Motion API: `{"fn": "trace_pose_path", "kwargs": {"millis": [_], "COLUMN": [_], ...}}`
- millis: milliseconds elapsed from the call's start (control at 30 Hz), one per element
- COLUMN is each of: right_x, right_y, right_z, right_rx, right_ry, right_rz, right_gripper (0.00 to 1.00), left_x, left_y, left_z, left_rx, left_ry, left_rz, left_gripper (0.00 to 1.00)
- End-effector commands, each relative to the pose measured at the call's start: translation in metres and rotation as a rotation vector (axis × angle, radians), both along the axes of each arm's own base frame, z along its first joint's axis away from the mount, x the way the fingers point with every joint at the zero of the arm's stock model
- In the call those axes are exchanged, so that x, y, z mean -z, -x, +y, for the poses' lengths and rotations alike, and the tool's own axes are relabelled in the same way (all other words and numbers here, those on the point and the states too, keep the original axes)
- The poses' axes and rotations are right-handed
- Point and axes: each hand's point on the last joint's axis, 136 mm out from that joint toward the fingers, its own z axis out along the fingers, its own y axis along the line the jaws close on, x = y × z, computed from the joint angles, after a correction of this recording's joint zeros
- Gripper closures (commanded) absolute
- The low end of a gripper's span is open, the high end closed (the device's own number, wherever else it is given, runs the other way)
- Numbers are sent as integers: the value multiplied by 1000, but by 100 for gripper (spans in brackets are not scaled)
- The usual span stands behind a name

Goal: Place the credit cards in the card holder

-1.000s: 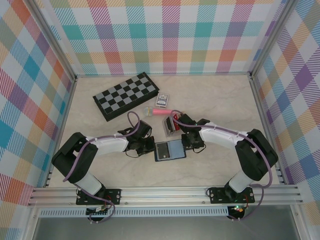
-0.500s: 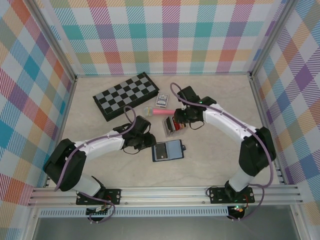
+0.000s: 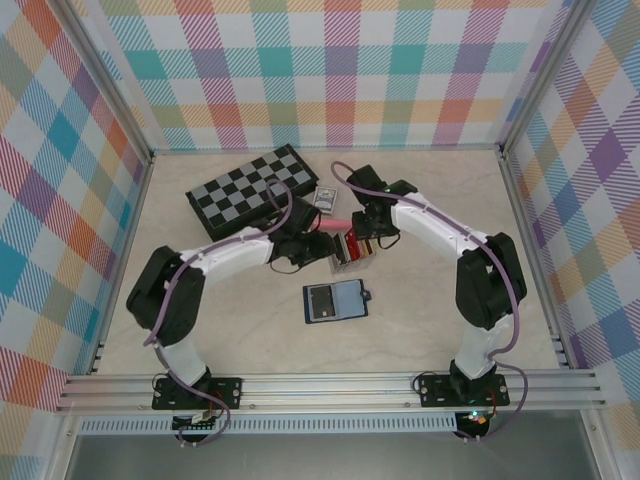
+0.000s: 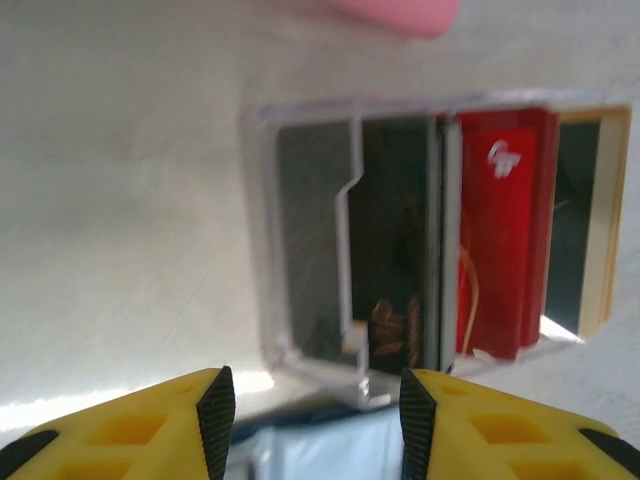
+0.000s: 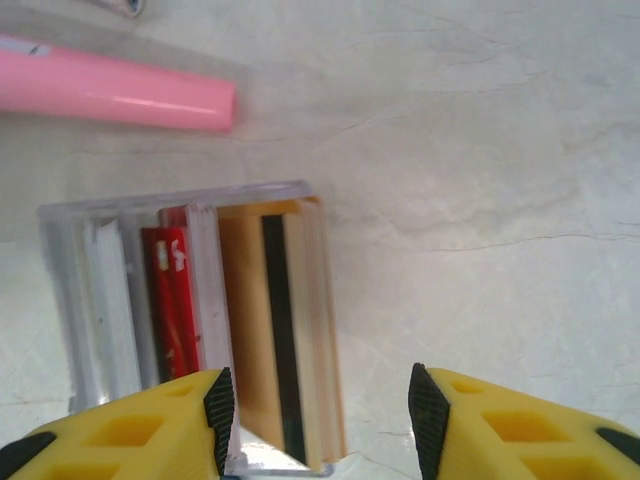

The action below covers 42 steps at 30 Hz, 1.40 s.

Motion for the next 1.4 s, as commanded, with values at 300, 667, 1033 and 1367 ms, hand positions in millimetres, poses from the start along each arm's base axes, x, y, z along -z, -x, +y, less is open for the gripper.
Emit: {"fn": "trace_pose_path", "kwargs": {"millis": [300, 667, 1033, 1367], "right_x": [-1, 28, 36, 31], "right_y": [1, 2, -10, -8], "right_z": [2, 9, -6, -16], "right_rx": [-4, -68, -60, -63], "right_ry": [-58, -28, 82, 135], "right_rz": [37, 119, 99, 87], "right_gripper": [50, 52, 54, 56], "left_x": [35, 54, 56, 57], "left_y": [-21, -10, -6, -4], "left_z": [-12, -2, -2, -1], "left_rx": [1, 10, 38, 43], "left_ry": [-55, -104, -103, -111], "left_rz": [99, 143, 146, 149], "left_gripper": [63, 80, 83, 86]}}
